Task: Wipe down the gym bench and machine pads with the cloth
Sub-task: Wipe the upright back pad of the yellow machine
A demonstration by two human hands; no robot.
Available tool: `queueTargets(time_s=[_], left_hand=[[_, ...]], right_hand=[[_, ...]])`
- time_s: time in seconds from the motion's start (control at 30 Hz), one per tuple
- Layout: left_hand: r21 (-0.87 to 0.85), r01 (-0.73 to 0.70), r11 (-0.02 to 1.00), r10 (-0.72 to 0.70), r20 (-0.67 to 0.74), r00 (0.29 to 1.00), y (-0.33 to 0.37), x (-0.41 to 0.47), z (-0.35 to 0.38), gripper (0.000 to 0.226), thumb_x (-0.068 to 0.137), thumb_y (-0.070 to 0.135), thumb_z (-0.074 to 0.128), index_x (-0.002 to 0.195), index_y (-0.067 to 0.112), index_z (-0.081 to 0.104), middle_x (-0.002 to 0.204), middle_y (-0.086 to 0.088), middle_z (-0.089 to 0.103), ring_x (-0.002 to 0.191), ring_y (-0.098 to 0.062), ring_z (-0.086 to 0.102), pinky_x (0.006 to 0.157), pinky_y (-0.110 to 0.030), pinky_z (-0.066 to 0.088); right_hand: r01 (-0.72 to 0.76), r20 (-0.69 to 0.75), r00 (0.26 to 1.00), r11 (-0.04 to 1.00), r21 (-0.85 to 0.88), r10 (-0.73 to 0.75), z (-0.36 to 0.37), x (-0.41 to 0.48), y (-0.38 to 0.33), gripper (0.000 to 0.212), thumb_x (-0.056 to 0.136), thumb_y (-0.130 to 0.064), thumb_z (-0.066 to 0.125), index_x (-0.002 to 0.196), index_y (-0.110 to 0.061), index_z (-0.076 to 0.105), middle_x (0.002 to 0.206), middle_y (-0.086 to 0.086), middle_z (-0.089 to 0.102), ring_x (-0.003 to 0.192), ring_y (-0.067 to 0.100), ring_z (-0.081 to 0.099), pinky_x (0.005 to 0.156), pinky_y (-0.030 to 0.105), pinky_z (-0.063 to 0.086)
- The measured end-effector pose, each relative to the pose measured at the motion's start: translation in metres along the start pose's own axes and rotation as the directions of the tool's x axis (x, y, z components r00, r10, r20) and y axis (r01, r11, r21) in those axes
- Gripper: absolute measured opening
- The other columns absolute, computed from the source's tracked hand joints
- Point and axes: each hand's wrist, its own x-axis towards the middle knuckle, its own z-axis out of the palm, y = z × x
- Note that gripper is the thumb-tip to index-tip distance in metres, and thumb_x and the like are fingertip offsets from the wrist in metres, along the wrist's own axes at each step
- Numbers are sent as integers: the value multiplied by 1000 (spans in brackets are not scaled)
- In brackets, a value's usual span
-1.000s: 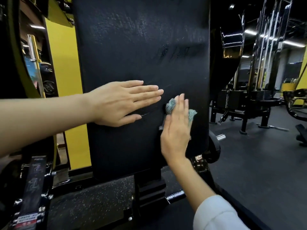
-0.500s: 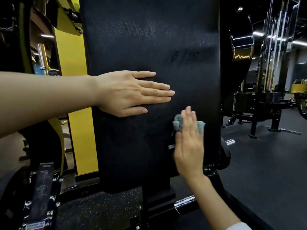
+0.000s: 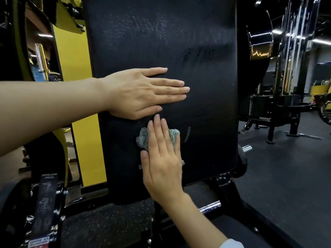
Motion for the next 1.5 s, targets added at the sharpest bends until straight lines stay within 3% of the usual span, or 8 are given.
queueTargets(time_s=[0.13, 0.33, 0.5, 0.7, 0.87, 1.13, 1.3, 1.5], left_hand=[[-4, -6, 1000, 6, 2, 1000, 0, 0, 0, 58, 103, 38, 15, 158, 20, 16, 165, 4, 12, 152, -13, 7, 123, -43, 5], [6, 7, 1000, -7, 7, 1000, 0, 0, 2, 58, 102, 38, 12, 158, 22, 13, 165, 7, 8, 152, -11, 5, 123, -41, 1], [-4, 14, 1000, -14, 10, 1000, 1, 1, 2, 59, 102, 39, 11, 158, 22, 11, 165, 7, 7, 152, -12, 4, 123, -42, 2], [3, 23, 1000, -23, 4, 1000, 2, 3, 1, 59, 102, 39, 13, 158, 21, 15, 165, 6, 10, 152, -13, 7, 123, -43, 4], [10, 27, 1000, -27, 5, 1000, 3, 2, 0, 58, 102, 38, 14, 158, 21, 16, 164, 5, 11, 152, -14, 8, 123, -42, 3], [2, 31, 1000, -31, 34, 999, 3, 3, 0, 59, 102, 39, 11, 159, 22, 12, 165, 7, 6, 152, -12, 5, 123, -42, 0], [6, 36, 999, -36, 43, 998, 3, 3, 1, 60, 101, 39, 9, 159, 23, 9, 165, 8, 3, 153, -11, 1, 123, -42, -1], [7, 33, 999, -33, 29, 999, 3, 5, 2, 60, 101, 39, 11, 158, 22, 13, 164, 7, 7, 152, -11, 5, 122, -40, -2]], right_hand=[[70, 48, 997, 997, -36, -68, -18, 4, 38, 52, 105, -26, 28, 153, -8, 28, 162, 5, 21, 152, 17, 15, 124, 42, 10], [-189, -61, 981, 979, -81, 184, -37, 6, 95, 54, 104, -25, 25, 155, -10, 24, 164, 3, 18, 152, 13, 11, 123, 47, 11], [-333, -156, 933, 942, -35, 324, -21, 7, 63, 55, 104, -25, 23, 155, -7, 19, 165, 5, 14, 153, 15, 6, 124, 44, 7], [-80, -16, 997, 996, -24, 80, -5, -7, 11, 54, 103, -23, 32, 154, -8, 25, 164, 6, 18, 153, 19, 10, 123, 44, 7], [88, 80, 993, 996, -30, -86, -12, -10, 20, 52, 104, -23, 31, 154, -10, 24, 163, 3, 20, 152, 16, 13, 123, 42, 10], [-180, -61, 982, 982, -53, 176, -36, 4, 90, 53, 104, -26, 26, 155, -10, 25, 164, 2, 19, 152, 12, 11, 122, 49, 15], [-357, -164, 920, 934, 22, 356, -24, 6, 72, 55, 104, -27, 23, 156, -10, 20, 165, 1, 14, 153, 12, 5, 123, 47, 11], [-223, -92, 971, 975, -22, 220, -7, -1, 23, 53, 104, -26, 26, 155, -9, 24, 164, 4, 17, 153, 16, 8, 123, 42, 10]])
